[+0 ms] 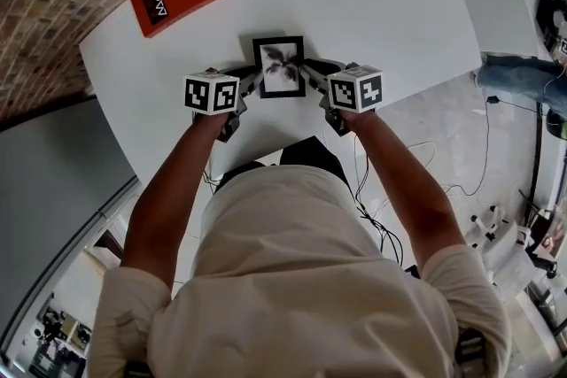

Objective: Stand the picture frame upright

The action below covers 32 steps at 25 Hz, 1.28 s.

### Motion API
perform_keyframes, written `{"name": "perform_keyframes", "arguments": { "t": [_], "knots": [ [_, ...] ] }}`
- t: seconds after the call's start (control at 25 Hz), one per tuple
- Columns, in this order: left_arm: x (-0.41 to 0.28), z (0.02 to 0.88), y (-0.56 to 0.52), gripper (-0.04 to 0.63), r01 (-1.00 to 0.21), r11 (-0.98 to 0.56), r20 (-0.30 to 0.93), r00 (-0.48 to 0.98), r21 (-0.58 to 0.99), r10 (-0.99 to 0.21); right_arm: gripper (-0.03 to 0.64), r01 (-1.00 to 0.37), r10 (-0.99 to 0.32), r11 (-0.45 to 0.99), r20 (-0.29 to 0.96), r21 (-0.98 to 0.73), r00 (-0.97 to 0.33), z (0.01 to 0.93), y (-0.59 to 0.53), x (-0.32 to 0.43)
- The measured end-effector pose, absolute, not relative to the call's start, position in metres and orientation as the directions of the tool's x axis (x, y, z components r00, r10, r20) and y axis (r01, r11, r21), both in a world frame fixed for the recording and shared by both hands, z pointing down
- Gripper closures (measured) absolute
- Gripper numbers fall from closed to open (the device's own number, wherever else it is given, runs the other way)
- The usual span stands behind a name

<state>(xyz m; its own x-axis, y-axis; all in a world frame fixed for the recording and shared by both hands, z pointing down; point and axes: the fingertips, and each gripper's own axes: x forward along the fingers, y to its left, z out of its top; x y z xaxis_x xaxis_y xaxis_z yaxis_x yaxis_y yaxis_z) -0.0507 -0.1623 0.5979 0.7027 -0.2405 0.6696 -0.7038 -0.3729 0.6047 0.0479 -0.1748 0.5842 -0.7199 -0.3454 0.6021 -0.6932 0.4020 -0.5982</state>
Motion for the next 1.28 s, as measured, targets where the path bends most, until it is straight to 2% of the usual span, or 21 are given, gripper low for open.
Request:
{"name": "perform_keyframes", "arguments": {
  "t": [0.36, 1.28],
  "knots": [
    [-0.029, 0.581, -0.174, 0.545, -0.684, -0.435, 0.656, 0.715, 0.585, -0.243, 0.558, -0.713, -0.401, 0.422, 0.589, -0.561, -0.701, 0.570, -0.183, 0.071],
    [0.017, 0.549, -0.230, 0.546, -0.667, -0.626, 0.678, 0.678, 0.404, -0.285, 0.566, -0.737, -0.503, 0.555, 0.549, -0.387, -0.667, 0.537, -0.232, 0.116]
  ]
}}
